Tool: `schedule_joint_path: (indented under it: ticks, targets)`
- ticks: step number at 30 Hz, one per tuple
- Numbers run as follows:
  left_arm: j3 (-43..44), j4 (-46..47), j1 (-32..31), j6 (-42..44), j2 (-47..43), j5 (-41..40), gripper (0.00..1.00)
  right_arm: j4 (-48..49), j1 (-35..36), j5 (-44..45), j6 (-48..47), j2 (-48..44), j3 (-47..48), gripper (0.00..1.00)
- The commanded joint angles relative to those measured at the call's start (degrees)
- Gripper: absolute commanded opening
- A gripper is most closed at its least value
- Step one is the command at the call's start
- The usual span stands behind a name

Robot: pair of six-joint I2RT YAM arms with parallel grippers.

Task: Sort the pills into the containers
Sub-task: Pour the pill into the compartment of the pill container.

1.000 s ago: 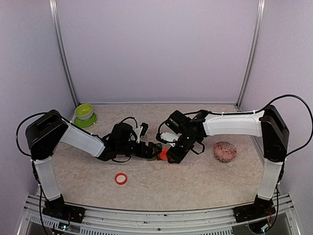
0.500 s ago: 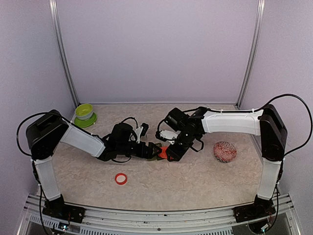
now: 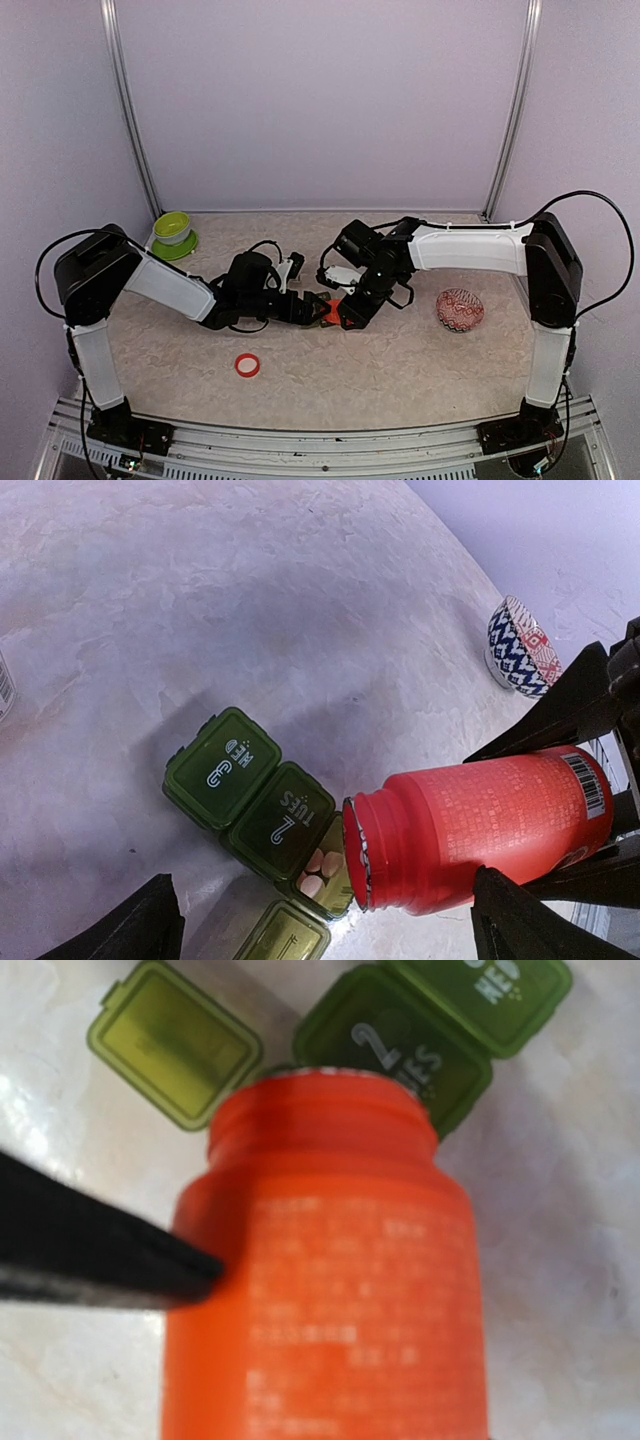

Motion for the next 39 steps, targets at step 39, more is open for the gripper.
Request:
schedule_joint_path:
  ticks: [39]
  targets:
    - [0.90, -1.26, 0.53, -0.21, 1.86, -0.29, 0.91, -4.42, -0.40, -2.87, -0.32, 2.45, 4.34, 0.35]
